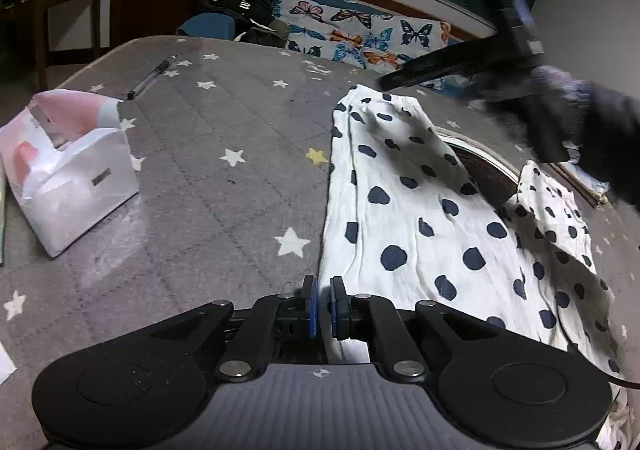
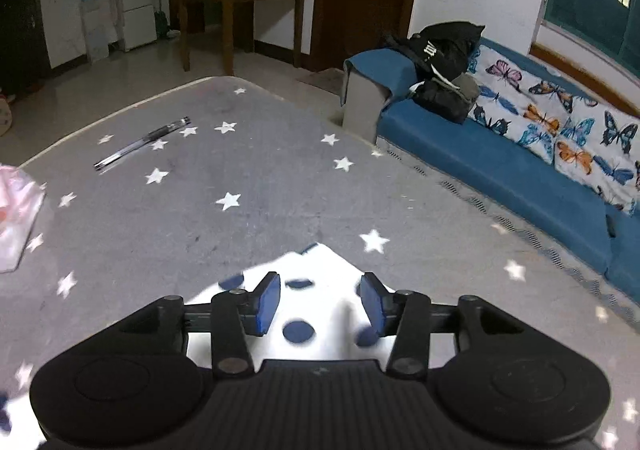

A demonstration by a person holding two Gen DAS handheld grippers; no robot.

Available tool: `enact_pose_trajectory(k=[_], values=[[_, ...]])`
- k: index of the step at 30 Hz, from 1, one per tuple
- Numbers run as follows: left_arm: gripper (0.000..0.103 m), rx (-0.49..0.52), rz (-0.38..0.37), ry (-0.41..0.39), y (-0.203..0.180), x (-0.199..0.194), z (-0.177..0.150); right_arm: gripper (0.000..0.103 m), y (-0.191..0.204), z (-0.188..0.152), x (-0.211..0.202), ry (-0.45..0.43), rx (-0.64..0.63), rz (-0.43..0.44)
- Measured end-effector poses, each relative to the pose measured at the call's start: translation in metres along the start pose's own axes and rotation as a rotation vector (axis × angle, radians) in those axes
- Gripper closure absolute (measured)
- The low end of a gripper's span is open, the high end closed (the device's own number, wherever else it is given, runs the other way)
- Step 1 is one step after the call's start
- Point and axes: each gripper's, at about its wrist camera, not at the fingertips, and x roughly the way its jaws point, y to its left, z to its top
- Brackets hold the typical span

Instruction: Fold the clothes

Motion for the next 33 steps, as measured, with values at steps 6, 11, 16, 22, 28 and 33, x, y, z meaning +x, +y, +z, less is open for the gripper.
enact_pose_trajectory(k=[6, 11, 16, 22, 28, 33], values=[[0.071, 0.022, -0.009, -0.046, -0.014, -0.022, 0.000, 0.053, -0.020, -0.035, -0.068, 0.040, -0.014, -0.083], [0.068, 0.067, -0.089, -0.071, -0.046, -0.039, -0.008, 0.052, -0.039, -0.087, -0.110, 0.108, -0.001, -0.157], [0.067, 0.124, -0.180, -0.040, -0.086, -0.041, -0.021, 0.052, -0.062, -0.150, -0.130, 0.160, 0.111, -0.205], [0.067, 0.212, -0.286, 0.030, -0.134, -0.029, -0.038, 0.052, -0.097, -0.205, -0.150, 0.136, 0.246, -0.274], [0.067, 0.289, -0.369, 0.093, -0.175, -0.014, -0.048, 0.052, -0.129, -0.224, -0.157, 0.085, 0.363, -0.352], [0.053, 0.331, -0.443, 0.136, -0.198, -0.009, -0.054, 0.052, -0.149, -0.234, -0.155, 0.061, 0.441, -0.376]])
